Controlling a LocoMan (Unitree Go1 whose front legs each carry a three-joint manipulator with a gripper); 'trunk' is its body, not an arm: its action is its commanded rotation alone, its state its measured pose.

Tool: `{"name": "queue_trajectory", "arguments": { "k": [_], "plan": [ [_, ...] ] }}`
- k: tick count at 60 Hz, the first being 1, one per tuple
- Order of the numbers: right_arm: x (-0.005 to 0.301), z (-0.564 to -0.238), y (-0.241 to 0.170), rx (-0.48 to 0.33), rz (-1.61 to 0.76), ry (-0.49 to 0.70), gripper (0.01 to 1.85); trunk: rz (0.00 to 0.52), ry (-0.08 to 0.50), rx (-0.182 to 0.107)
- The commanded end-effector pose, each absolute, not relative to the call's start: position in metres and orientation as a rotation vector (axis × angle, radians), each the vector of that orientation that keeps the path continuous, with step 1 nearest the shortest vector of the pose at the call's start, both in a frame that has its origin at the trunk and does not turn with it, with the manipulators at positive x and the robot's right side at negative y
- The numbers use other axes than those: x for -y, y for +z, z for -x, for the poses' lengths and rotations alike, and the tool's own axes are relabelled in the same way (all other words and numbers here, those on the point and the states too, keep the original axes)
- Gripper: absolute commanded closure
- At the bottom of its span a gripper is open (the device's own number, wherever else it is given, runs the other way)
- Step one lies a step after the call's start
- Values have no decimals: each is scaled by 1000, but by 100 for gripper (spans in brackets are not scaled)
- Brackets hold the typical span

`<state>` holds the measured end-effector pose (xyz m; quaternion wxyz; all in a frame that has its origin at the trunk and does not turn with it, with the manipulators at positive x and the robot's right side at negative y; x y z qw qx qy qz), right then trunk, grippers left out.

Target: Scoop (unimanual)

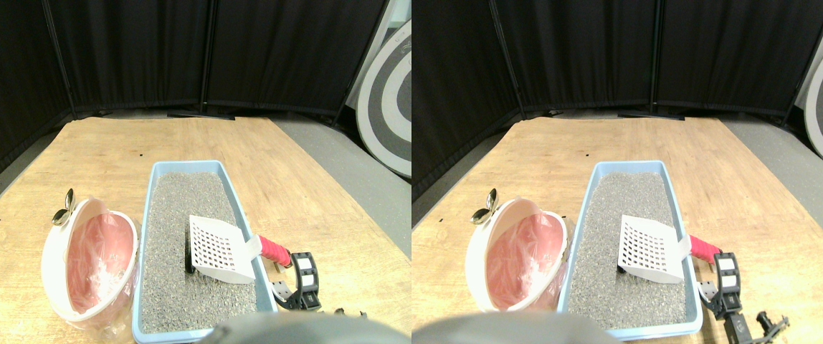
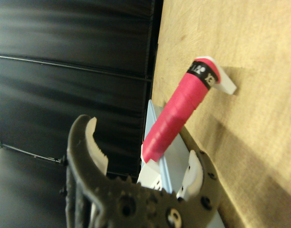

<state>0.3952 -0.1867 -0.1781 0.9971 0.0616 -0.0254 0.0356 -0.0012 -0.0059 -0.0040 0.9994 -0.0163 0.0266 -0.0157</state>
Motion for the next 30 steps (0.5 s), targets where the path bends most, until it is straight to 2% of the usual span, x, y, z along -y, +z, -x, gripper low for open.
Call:
{"name": "queue_trajectory", "arguments": {
  "k": [1,30],
  "plan": [
    [190,-399,-176,68,-130,86,97,61,-28,-64],
    [207,-420,-194,41,-197,56,97,56,-33,-72]
  ]
}}
